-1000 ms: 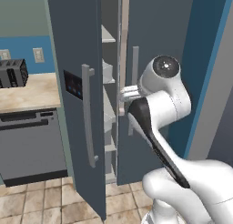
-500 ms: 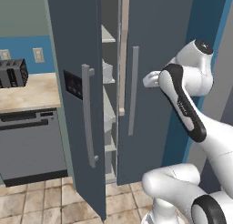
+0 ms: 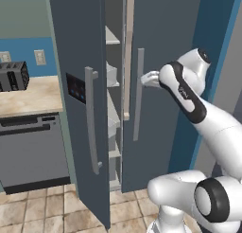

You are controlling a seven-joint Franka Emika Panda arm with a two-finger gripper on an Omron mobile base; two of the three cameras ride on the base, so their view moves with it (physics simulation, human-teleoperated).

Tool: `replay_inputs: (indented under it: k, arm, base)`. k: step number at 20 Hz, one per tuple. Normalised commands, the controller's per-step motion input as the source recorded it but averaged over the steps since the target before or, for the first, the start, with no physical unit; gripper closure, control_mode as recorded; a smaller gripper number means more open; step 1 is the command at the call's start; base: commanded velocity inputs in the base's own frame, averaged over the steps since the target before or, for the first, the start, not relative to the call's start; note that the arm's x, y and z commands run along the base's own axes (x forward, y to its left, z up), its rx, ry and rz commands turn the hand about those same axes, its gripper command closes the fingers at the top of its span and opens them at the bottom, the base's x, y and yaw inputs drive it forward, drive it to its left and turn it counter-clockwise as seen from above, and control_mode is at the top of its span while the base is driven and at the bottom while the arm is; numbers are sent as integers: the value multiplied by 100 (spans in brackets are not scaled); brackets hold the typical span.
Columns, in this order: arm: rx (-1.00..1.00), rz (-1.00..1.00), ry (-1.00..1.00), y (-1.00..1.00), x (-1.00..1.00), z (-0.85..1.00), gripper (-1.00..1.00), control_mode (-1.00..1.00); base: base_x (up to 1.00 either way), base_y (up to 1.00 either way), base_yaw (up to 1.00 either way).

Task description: Take the lemon wedge from the fridge and place it on the plate with fish on the dining counter.

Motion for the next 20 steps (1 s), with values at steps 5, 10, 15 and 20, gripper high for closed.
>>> replay_inputs:
  k: [5,10,15,20]
  arm:
    - [17,6,2,53,98,-2,-100,-100]
    - [17,11,15,36,99,0,-100,-100]
    - [10,14,15,14,58,0,-100,-100]
    - [0,16,2,3,1,0,-100,-100]
  base:
    - [0,0,0]
    - [0,0,0]
    - [0,0,0]
    - [0,0,0]
